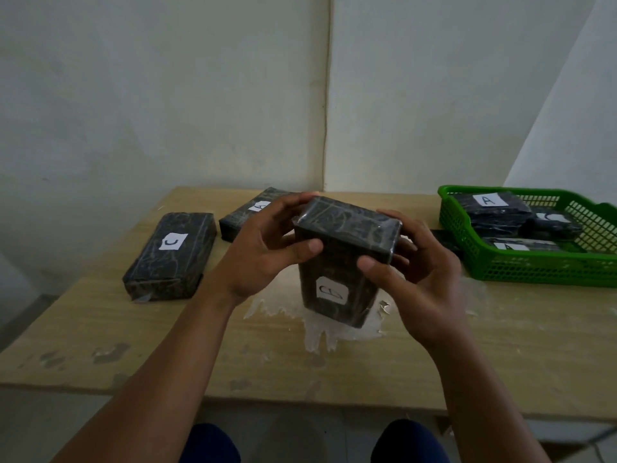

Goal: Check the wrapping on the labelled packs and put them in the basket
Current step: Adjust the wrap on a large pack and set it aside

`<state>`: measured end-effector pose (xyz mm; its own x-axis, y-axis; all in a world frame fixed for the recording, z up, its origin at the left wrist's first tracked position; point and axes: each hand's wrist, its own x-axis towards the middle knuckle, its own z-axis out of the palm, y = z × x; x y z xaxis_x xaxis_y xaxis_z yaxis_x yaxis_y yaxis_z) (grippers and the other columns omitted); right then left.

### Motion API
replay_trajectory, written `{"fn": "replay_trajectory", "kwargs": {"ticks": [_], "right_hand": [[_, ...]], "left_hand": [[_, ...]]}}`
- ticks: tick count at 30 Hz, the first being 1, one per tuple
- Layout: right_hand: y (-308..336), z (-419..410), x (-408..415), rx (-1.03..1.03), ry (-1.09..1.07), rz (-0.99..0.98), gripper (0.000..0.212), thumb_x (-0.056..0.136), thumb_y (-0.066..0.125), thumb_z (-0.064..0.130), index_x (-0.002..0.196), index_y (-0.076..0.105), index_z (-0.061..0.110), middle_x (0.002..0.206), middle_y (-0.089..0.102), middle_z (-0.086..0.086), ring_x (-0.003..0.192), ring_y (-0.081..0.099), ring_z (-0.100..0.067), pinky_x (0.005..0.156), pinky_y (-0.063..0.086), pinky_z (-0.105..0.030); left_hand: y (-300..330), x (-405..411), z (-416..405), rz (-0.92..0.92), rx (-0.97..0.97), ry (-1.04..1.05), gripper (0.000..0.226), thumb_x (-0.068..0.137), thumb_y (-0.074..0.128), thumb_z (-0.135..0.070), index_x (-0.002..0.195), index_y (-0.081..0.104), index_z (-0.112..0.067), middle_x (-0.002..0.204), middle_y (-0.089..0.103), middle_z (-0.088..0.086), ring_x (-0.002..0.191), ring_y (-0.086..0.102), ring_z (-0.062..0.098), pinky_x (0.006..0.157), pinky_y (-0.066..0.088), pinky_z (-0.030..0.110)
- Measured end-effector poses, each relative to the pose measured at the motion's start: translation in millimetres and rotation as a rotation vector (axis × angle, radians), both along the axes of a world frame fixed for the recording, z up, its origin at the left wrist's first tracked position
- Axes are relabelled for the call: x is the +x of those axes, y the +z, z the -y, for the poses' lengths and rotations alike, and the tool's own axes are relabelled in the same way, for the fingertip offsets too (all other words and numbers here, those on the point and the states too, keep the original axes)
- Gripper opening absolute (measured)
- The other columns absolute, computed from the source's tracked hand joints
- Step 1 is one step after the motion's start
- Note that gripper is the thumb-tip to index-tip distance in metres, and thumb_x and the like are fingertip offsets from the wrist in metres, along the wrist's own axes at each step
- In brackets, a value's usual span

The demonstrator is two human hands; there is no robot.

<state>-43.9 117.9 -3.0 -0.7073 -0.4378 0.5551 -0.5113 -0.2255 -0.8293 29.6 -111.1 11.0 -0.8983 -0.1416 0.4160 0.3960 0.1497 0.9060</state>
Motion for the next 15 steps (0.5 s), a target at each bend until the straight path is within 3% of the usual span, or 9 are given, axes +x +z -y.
{"fn": "replay_trajectory", "kwargs": {"ticks": [5,10,13,15], "right_hand": [[-6.2,-6.7,-5.0,-0.119,0.216,0.227,0.057,0.088,0.074,0.018,0.141,0.058,0.008,0.134,0.069,-0.014,0.13,0.064,-0.035,0.094,0.059,-0.043],[-13.8,-6.6,-11.9,-0.174,0.3,0.336,0.06,0.087,0.067,0.024,0.144,0.056,0.007,0.137,0.064,-0.022,0.133,0.06,-0.04,0.103,0.055,-0.046],[-13.6,-6.7,-13.1,-0.19,0.329,0.349,0.061,0.088,0.066,0.023,0.145,0.055,0.005,0.136,0.064,-0.022,0.131,0.061,-0.038,0.099,0.056,-0.04],[-12.5,-5.4,-13.2,-0.172,0.314,0.35,0.058,0.09,0.066,0.022,0.145,0.055,0.006,0.135,0.066,-0.019,0.131,0.062,-0.037,0.099,0.056,-0.038]], "left_hand": [[8.1,2.9,-15.6,-0.05,0.005,0.07,0.054,0.074,0.085,-0.022,0.123,0.063,-0.018,0.122,0.074,-0.006,0.119,0.07,0.019,0.094,0.061,0.037],[12.8,3.1,-29.9,-0.094,-0.074,0.165,0.052,0.07,0.09,-0.032,0.115,0.066,-0.019,0.113,0.075,-0.007,0.109,0.071,0.02,0.095,0.06,0.056],[14.7,2.7,-33.8,-0.089,-0.072,0.182,0.051,0.068,0.09,-0.034,0.112,0.066,-0.022,0.11,0.074,-0.01,0.103,0.07,0.017,0.093,0.061,0.055],[13.4,2.2,-34.7,-0.077,-0.059,0.206,0.051,0.068,0.09,-0.036,0.112,0.067,-0.022,0.108,0.074,-0.009,0.101,0.07,0.015,0.088,0.063,0.047]]}}
